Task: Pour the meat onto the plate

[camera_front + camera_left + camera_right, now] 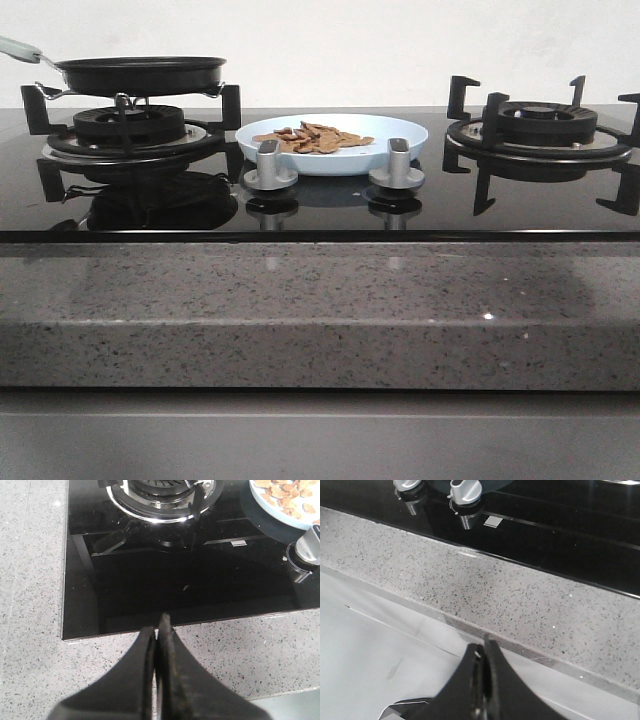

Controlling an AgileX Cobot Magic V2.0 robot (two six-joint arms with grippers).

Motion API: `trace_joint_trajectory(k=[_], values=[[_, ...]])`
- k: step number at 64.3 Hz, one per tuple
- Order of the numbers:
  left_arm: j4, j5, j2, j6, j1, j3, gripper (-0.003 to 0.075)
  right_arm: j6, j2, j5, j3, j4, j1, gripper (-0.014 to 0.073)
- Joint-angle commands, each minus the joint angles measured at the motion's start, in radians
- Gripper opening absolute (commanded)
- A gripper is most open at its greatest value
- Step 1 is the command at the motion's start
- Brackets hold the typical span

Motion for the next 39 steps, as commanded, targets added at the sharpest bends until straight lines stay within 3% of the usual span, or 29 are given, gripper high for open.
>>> trace_joint_trajectory(k=[1, 26, 39], values=[[-0.015, -0.078, -0.005, -0.01, -0.008, -0.025, -0.002, 0.002, 0.002, -0.047, -0.023, 0.024, 0.0, -0.0115], [-0.015, -0.084, -0.005, -0.01, -0.03, -0.025, -0.002, 0.002, 0.002, -0.047, -0.023, 0.024, 0.0, -0.0115], [-0.037, -0.14, -0.121, -0.01, -0.034, 0.047, -0.002, 0.002, 0.002, -0.048, -0.023, 0.025, 0.0, -0.0115]])
